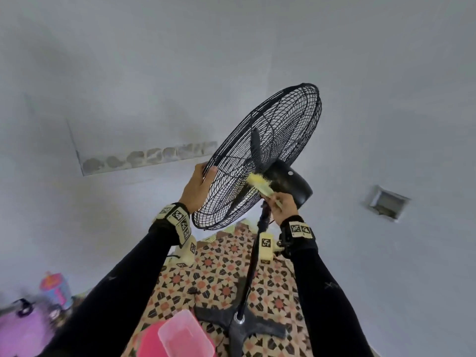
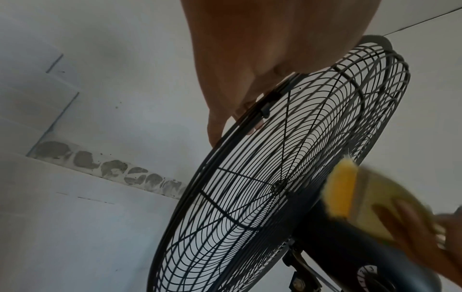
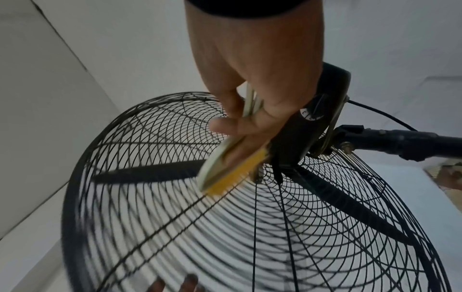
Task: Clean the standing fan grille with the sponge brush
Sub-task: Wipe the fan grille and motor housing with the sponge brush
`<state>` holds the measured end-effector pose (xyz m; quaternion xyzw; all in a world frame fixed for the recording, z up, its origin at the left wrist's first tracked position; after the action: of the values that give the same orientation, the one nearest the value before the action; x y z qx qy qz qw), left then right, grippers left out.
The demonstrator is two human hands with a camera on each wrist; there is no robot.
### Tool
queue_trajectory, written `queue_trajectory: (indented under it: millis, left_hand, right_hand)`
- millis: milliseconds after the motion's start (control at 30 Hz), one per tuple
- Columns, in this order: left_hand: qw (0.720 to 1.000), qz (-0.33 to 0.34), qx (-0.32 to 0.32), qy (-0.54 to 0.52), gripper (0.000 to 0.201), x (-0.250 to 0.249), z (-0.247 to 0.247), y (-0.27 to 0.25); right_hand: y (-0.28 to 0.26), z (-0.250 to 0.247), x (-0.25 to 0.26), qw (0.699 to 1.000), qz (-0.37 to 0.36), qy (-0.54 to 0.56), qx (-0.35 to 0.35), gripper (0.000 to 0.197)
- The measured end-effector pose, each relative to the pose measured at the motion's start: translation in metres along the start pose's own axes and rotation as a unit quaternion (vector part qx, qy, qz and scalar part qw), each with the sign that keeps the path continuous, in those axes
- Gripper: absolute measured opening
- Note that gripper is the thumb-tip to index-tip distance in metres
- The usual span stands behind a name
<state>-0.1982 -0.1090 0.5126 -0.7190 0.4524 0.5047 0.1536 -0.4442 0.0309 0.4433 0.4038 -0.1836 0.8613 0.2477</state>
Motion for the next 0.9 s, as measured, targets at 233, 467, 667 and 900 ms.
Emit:
queue_trajectory:
  millis: [233,467,667,900]
  left_hand:
    - [1.0,-0.001,0.004,0.006,0.06,-0.001,-0.002,-0.006]
    - [1.0,0.004,-0.014,-0.014,0.057,-0.001,0.0,-0.006]
    - [0.999,0.013,-0.035,-0.01,0.062,-0.001,0.007,-0.004]
    - [0.999,0.022,-0.039,-0.007,0.063,0.001,0.009,-0.009]
  right_hand:
    - [-0.082,0.05,0.014,0.998,-0.015,0.035,0.052,0.045]
    - [-0.109,0.075,0.03,0.984,-0.008,-0.002,0.178,0.035]
    - [-0.133,0.069,0.045,0.954,-0.026,-0.067,0.291,0.061]
    - [-0.127,0.119,0.002,0.975,-0.167,-0.133,0.065,0.02]
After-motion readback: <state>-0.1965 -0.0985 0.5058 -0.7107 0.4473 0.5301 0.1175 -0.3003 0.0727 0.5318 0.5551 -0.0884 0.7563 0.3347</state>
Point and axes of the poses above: each hand's wrist, its own y-axis towards the middle knuckle, its own z-axis out of the palm, x = y × z, the point moved 1 cm from there along y, towards the middle knuckle, and after that the axes turned 15 degrees about x, right-handed, at the moved point
